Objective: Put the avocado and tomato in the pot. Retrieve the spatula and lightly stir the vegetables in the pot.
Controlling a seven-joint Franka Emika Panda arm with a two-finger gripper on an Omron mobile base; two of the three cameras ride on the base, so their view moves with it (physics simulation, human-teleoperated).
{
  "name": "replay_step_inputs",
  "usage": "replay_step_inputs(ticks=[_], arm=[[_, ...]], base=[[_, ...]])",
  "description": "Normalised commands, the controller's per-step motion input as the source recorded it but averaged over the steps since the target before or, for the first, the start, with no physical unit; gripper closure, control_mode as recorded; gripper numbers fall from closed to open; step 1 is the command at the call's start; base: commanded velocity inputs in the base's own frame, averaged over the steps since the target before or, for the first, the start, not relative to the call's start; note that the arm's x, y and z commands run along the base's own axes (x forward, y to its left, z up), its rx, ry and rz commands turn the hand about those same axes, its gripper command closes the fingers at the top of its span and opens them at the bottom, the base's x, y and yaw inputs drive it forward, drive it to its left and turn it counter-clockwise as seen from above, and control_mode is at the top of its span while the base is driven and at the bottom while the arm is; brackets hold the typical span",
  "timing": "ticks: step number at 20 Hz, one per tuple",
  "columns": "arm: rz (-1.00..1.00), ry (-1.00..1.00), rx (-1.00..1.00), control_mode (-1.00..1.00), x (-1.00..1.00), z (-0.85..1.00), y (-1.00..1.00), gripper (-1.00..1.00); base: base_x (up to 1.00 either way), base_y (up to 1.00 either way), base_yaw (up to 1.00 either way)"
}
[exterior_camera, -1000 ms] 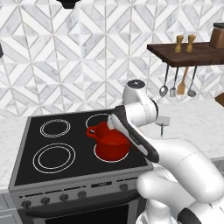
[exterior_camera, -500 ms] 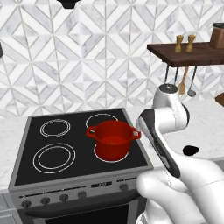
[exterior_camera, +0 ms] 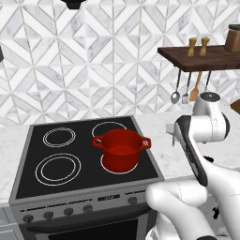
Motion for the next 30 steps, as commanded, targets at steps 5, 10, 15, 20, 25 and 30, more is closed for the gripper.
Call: replay_step_inputs(ticks=[5, 10, 15, 20, 25, 30], arm=[[-0.28, 0.08, 0.00, -1.00, -0.25, -0.13, -0.91, -1.00], [-0.28, 0.05, 0.01, -1.00, -0.09, -0.15, -0.56, -1.00], [-0.12, 0.00, 0.07, -1.00, 0.18, -0.18, -0.08, -1.00], [-0.09, 0.00, 0.06, -1.00, 0.22, -0.37, 0.00, -1.00], [-0.09, 0.00, 0.00, -1.00, 0.19, -0.46, 0.00, -1.00], [-0.07, 0.00, 0.00, -1.00, 0.08, -0.38, -0.10, -1.00]], base=[[0.00, 0.00, 0.00], [0.00, 0.00, 0.00], [0.00, 0.00, 0.00], [0.00, 0.00, 0.00], [0.00, 0.00, 0.00], [0.00, 0.00, 0.00]])
